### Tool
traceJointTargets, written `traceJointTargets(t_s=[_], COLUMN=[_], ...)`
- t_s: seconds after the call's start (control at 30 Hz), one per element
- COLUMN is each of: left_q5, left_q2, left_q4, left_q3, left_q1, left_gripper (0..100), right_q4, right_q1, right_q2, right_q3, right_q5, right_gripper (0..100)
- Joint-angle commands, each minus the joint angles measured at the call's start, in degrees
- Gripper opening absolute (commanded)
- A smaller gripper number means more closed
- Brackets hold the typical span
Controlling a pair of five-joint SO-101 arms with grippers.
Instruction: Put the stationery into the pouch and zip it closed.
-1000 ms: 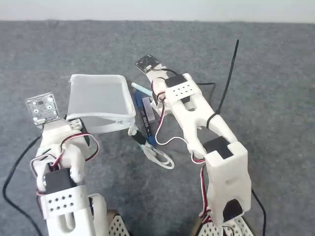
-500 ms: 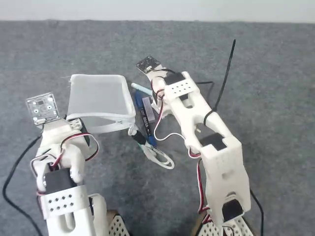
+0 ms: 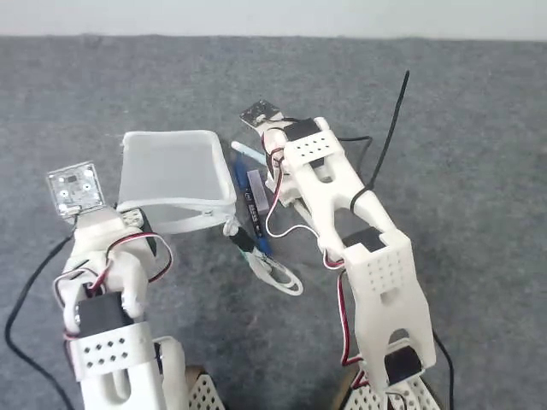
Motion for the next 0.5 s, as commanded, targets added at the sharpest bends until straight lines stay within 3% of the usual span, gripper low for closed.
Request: traceJointTargets(t_s=[0.0, 0.23, 0.47], left_q5=[0.7, 0.7, -2.8], left_q2=[-1.3, -1.0, -0.9], left_q4=[0.2, -0.1, 0.2], left_q3=[-3.6, -5.1, -5.2], left_q1=[-0.2, 0.3, 6.2], left_gripper=[1, 1, 1], right_q4=[4.3, 4.4, -1.8], right_q1=[-0.8, -0.9, -0.9], right_q2=[-6.0, -12.8, -22.0], right_q3=[0.4, 5.1, 16.7], right_q5=[-0.1, -4.4, -4.5], right_gripper=[0.6, 0.6, 0.7])
